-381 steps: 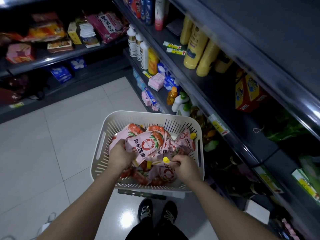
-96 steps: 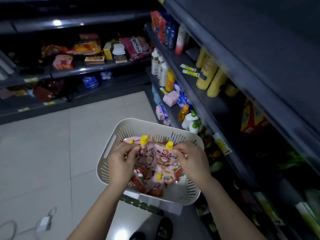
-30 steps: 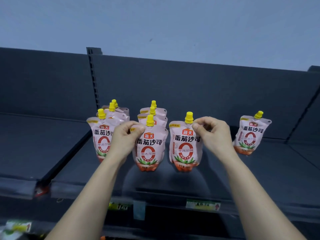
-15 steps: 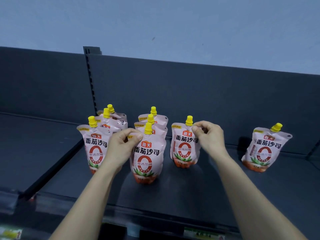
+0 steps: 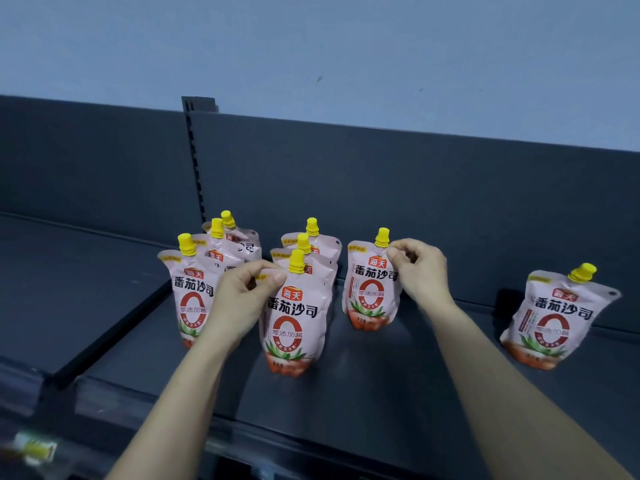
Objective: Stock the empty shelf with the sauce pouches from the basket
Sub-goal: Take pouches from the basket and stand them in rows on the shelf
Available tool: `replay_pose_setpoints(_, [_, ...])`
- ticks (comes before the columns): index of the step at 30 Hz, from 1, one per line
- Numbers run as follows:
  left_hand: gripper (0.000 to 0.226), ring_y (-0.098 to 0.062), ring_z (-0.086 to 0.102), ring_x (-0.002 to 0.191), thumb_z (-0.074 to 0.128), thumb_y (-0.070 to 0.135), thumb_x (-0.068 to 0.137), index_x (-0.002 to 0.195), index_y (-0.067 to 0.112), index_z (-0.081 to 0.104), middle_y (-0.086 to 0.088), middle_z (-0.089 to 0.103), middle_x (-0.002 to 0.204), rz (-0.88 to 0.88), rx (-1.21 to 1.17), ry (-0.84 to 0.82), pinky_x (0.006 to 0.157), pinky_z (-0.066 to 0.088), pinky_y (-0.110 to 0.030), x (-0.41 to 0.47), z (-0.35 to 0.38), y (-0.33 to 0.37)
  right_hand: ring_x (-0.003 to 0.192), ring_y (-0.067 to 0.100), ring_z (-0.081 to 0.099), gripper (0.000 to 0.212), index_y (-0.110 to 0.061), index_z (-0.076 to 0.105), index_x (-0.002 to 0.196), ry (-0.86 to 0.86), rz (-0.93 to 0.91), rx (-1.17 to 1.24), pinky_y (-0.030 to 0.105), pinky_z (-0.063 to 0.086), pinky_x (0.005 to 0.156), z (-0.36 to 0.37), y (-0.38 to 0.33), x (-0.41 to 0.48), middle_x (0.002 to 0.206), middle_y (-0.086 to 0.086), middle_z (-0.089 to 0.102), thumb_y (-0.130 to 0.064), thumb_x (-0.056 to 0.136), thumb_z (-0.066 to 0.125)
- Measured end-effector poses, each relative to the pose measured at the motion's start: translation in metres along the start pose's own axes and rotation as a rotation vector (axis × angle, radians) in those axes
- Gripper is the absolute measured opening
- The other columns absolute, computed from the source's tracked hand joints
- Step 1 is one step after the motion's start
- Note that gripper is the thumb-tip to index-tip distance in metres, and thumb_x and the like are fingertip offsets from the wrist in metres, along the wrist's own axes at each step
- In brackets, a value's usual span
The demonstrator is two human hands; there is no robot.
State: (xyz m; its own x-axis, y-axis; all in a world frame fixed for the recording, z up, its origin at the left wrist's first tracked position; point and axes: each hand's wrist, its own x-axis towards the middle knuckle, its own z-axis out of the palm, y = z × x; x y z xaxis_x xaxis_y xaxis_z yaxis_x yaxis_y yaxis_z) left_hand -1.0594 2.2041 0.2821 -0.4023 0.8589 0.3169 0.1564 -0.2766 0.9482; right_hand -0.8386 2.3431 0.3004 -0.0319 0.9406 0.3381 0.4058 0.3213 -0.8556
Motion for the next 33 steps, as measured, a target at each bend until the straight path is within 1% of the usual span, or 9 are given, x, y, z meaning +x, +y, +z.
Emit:
replay_pose_setpoints(9, [0.023, -0.018, 0.068, 0.095, 0.062, 0.007, 0.088, 0.093, 0.029, 0.067, 0.003, 0.071, 0.102, 0.066, 0.071, 0.066, 0.076, 0.057, -0.026, -0.007, 0.004, 0.004, 0.084, 0.014, 0.066, 0.009, -0.022, 0.066, 0.089, -0.029, -0.037, -0.082, 0.043, 0.057, 0.073, -0.004, -0.001, -0.004, 0.087, -0.007, 0.068, -0.024, 0.091, 0.058])
replay_pose_setpoints(11, [0.023, -0.018, 0.065, 0.098, 0.063, 0.008, 0.088, 0.097, 0.030, 0.067, 0.006, 0.068, 0.106, 0.133, 0.184, 0.098, 0.081, 0.055, -0.030, -0.009, 0.003, 0.004, 0.096, 0.016, 0.063, 0.013, -0.023, 0.064, 0.102, -0.039, -0.072, -0.147, 0.041, 0.055, 0.079, -0.004, -0.002, -0.005, 0.102, -0.004, 0.068, -0.024, 0.092, 0.056])
replay_pose_setpoints(13, [0.026, -0.014, 0.061, 0.100, 0.063, 0.009, 0.087, 0.103, 0.029, 0.067, 0.009, 0.065, 0.108, 0.206, 0.307, 0.128, 0.086, 0.053, -0.035, -0.011, 0.003, 0.005, 0.114, 0.019, 0.055, 0.030, -0.022, 0.056, 0.123, -0.046, -0.114, -0.246, 0.040, 0.049, 0.091, -0.004, -0.004, -0.006, 0.122, 0.000, 0.061, -0.022, 0.092, 0.056])
replay_pose_setpoints(15, [0.031, -0.006, 0.057, 0.097, 0.063, 0.007, 0.087, 0.107, 0.030, 0.064, 0.013, 0.060, 0.105, 0.258, 0.414, 0.168, 0.086, 0.051, -0.032, -0.016, 0.004, 0.009, 0.126, 0.022, 0.045, 0.045, -0.021, 0.047, 0.134, -0.035, -0.163, -0.332, 0.041, 0.041, 0.100, -0.005, -0.008, -0.009, 0.134, 0.003, 0.051, -0.022, 0.091, 0.058])
replay_pose_setpoints(20, [0.038, -0.015, 0.053, 0.106, 0.064, 0.005, 0.084, 0.120, 0.015, 0.061, 0.004, 0.059, 0.115, 0.350, 0.658, 0.225, 0.091, 0.044, -0.030, -0.033, 0.000, 0.017, 0.132, 0.027, 0.035, 0.058, -0.016, 0.039, 0.140, 0.063, -0.343, -0.392, 0.042, 0.032, 0.107, -0.008, -0.026, -0.029, 0.142, 0.008, 0.042, -0.022, 0.088, 0.063])
replay_pose_setpoints(23, [0.039, -0.018, 0.053, 0.111, 0.065, 0.008, 0.084, 0.122, 0.014, 0.061, 0.000, 0.061, 0.121, 0.327, 0.788, 0.266, 0.091, 0.038, -0.024, -0.053, -0.009, 0.024, 0.124, 0.028, 0.043, 0.054, -0.014, 0.045, 0.137, 0.080, -0.493, -0.330, 0.039, 0.035, 0.101, -0.006, -0.047, -0.051, 0.133, 0.009, 0.050, -0.024, 0.087, 0.063])
replay_pose_setpoints(25, [0.037, -0.023, 0.053, 0.114, 0.065, 0.012, 0.084, 0.121, 0.013, 0.062, -0.002, 0.061, 0.123, 0.296, 0.915, 0.288, 0.092, 0.040, -0.030, -0.070, -0.020, 0.027, 0.119, 0.029, 0.046, 0.050, -0.013, 0.049, 0.134, 0.057, -0.592, -0.292, 0.039, 0.037, 0.098, -0.002, -0.063, -0.069, 0.130, 0.009, 0.053, -0.024, 0.086, 0.063])
replay_pose_setpoints(29, [0.042, -0.032, 0.052, 0.119, 0.069, 0.020, 0.081, 0.121, 0.011, 0.061, -0.008, 0.061, 0.126, 0.144, 1.212, 0.318, 0.095, 0.045, -0.047, -0.111, -0.060, 0.035, 0.121, 0.026, 0.046, 0.047, -0.015, 0.052, 0.130, -0.108, -0.773, -0.273, 0.039, 0.037, 0.100, 0.021, -0.093, -0.113, 0.130, 0.006, 0.054, -0.025, 0.086, 0.062])
replay_pose_setpoints(33, [0.049, -0.031, 0.046, 0.123, 0.067, 0.029, 0.081, 0.126, 0.012, 0.057, -0.006, 0.057, 0.131, -0.089, 1.446, 0.337, 0.093, 0.042, -0.046, -0.160, -0.105, 0.041, 0.119, 0.030, 0.048, 0.046, -0.015, 0.055, 0.127, -0.321, -0.903, -0.260, 0.044, 0.038, 0.100, 0.061, -0.114, -0.165, 0.128, 0.006, 0.055, -0.023, 0.082, 0.064])
